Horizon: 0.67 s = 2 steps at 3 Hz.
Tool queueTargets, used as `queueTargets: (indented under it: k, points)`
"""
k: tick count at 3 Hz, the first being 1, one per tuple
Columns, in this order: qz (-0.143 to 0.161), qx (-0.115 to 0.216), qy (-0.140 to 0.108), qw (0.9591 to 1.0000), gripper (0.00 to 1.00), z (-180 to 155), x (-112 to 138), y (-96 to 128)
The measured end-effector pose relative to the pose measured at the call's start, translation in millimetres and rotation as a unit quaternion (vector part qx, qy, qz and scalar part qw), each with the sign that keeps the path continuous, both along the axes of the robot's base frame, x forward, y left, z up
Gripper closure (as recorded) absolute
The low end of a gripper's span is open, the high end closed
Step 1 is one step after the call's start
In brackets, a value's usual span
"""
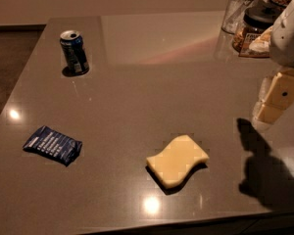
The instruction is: Move sponge near rxbar blueberry
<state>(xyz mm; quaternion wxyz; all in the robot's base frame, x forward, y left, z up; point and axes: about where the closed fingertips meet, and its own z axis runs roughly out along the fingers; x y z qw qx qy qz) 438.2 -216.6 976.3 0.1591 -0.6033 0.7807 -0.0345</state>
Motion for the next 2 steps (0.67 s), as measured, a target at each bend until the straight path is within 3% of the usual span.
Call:
queueTargets:
  k: [2]
  points:
    - [0.017, 0.009, 0.001, 0.9998, 0.0, -7.0, -3.8, 8.3]
